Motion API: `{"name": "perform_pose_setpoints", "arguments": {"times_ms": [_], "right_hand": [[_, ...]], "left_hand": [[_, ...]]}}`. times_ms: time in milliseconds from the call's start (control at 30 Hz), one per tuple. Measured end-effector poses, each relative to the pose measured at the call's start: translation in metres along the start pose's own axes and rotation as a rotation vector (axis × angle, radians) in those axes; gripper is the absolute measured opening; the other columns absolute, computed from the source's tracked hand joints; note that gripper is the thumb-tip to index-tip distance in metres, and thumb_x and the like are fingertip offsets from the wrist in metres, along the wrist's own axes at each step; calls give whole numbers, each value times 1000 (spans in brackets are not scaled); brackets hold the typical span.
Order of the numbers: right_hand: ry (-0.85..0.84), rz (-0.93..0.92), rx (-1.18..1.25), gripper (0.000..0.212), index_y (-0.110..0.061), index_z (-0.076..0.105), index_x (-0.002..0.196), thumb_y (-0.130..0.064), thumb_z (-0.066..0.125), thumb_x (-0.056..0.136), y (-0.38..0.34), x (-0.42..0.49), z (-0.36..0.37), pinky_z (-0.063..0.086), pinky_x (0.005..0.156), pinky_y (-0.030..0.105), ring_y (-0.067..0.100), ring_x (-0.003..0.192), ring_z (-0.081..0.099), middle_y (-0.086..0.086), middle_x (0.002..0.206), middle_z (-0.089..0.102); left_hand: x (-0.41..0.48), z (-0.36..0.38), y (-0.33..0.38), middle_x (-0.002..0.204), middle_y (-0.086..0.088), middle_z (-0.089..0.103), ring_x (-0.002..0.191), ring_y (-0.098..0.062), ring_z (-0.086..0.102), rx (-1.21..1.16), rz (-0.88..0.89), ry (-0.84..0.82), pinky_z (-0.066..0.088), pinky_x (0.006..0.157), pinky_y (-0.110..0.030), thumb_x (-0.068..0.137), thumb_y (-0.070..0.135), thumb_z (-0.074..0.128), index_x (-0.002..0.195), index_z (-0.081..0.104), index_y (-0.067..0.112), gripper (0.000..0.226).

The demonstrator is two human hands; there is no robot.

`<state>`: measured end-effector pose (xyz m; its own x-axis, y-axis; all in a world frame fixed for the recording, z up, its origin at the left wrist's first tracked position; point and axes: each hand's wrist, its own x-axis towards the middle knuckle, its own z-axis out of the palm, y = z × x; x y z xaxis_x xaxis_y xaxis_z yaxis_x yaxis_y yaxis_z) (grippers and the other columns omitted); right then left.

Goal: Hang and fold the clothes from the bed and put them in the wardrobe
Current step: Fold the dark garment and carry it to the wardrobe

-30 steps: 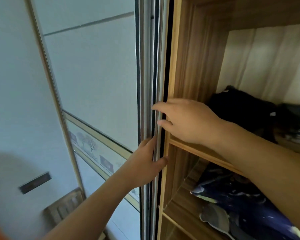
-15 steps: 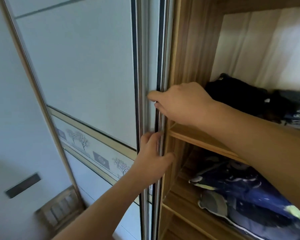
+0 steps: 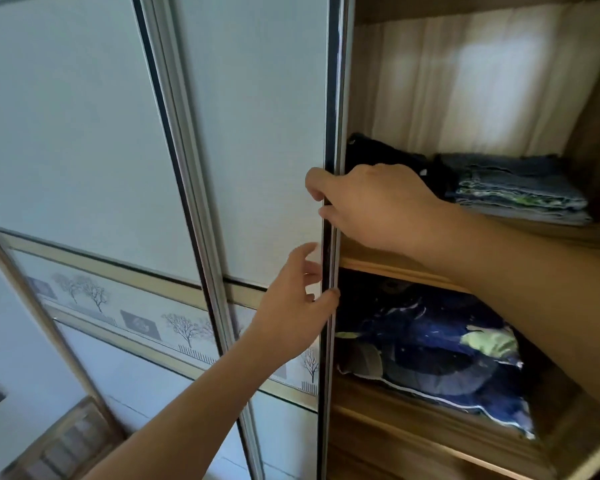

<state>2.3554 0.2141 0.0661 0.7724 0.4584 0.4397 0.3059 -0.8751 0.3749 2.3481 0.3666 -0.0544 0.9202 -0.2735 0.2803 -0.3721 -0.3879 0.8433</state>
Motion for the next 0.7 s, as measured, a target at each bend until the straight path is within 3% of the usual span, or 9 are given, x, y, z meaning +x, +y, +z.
{"name": "perform_pose_setpoints", "arguments": {"times_ms": [200, 333, 533, 633, 700], "right_hand": [[12, 155, 49, 12, -28, 44, 109, -33, 49, 99, 40, -72, -15, 32, 49, 31, 18, 63, 50, -6, 73, 49], [-42, 299, 70, 11, -27, 47, 104, -27, 53, 95, 65, -115, -31, 25, 49, 31, 12, 63, 45, -7, 73, 48], [-141, 499, -15, 10, -22, 48, 104, -21, 52, 95, 91, -174, -55, 43, 52, 33, 16, 63, 50, -2, 76, 51], [-226, 564, -178, 20, -21, 42, 117, -22, 49, 99, 97, -201, -65, 44, 49, 31, 18, 60, 51, 0, 75, 50], [-158, 564, -316, 36, -20, 39, 129, -23, 56, 98, 99, -215, -67, 44, 51, 31, 20, 65, 54, 1, 81, 53]], "left_hand": [[4, 41, 25, 115, 16, 59, 111, -1, 55, 179, 251, -155, 47, 100, -26, 95, 29, 60, 139, 41, 38, 49], [8, 72, 43, 108, 17, 57, 103, -1, 54, 277, 410, -231, 45, 92, -19, 95, 27, 61, 135, 45, 39, 44], [7, 119, 68, 111, 17, 57, 103, -2, 55, 298, 567, -333, 47, 94, -30, 94, 28, 61, 137, 46, 35, 46], [1, 137, 75, 124, 4, 55, 113, -19, 54, 513, 800, -166, 50, 94, -44, 86, 26, 70, 139, 49, 27, 57], [4, 145, 73, 141, -12, 48, 134, -34, 43, 711, 930, 41, 37, 107, -58, 73, 27, 79, 141, 53, 23, 73]]}}
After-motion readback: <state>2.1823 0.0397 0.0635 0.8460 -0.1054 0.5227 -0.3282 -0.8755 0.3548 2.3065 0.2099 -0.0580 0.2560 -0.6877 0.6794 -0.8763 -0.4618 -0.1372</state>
